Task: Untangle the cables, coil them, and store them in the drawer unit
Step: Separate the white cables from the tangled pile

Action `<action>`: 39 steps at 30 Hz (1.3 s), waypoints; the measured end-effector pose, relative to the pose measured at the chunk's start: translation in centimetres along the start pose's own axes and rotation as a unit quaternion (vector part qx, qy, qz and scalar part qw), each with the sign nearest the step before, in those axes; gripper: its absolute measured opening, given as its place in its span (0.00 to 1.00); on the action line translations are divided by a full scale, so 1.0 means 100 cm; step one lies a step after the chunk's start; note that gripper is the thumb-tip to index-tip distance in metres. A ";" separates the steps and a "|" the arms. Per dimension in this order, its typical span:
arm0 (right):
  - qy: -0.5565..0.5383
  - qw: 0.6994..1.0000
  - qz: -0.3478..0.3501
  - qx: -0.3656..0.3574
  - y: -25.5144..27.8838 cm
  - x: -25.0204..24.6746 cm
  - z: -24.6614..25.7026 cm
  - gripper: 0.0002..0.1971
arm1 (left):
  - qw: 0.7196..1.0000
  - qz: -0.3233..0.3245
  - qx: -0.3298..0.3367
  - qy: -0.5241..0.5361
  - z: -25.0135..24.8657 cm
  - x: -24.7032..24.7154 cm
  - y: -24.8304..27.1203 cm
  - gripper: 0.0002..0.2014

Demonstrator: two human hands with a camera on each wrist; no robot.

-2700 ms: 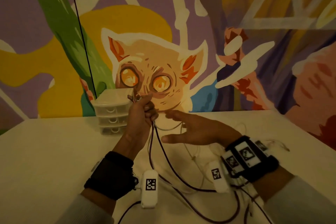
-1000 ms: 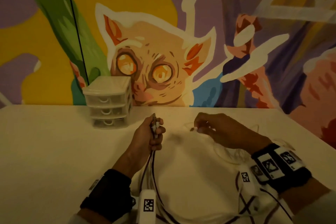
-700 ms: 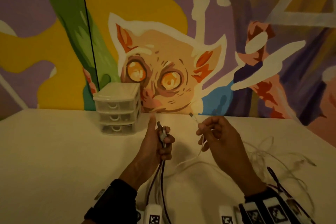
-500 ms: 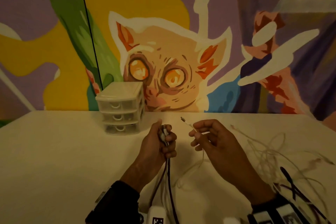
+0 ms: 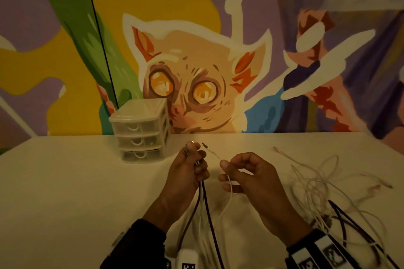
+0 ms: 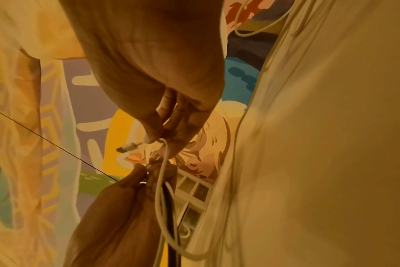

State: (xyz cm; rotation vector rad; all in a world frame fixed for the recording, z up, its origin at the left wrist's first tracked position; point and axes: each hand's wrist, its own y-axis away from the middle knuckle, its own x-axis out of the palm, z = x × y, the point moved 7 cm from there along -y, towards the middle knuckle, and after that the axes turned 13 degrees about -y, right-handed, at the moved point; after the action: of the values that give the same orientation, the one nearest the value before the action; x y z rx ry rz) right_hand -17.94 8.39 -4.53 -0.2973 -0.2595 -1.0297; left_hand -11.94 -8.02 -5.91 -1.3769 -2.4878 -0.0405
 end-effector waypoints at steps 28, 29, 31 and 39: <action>0.161 0.981 -0.004 -0.108 -0.016 -0.047 0.069 0.13 | 0.993 -0.093 0.044 0.050 -0.019 -0.025 -0.011 0.13; 0.158 0.979 -0.003 -0.128 -0.015 -0.042 0.071 0.12 | 0.992 -0.102 0.074 0.003 -0.027 -0.025 -0.009 0.14; 0.192 0.974 0.059 -0.109 -0.013 -0.027 0.059 0.07 | 0.981 -0.110 0.117 -0.110 -0.036 -0.026 -0.005 0.16; 0.193 0.974 0.081 -0.083 -0.016 -0.019 0.039 0.04 | 0.947 0.026 0.068 -0.312 -0.034 0.013 0.020 0.11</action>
State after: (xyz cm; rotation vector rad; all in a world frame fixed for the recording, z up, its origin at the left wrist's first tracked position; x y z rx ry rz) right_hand -20.58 10.55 -1.39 -0.2574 0.2013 -0.9269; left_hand -10.06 -6.48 -2.52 -1.5748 -2.8622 0.6653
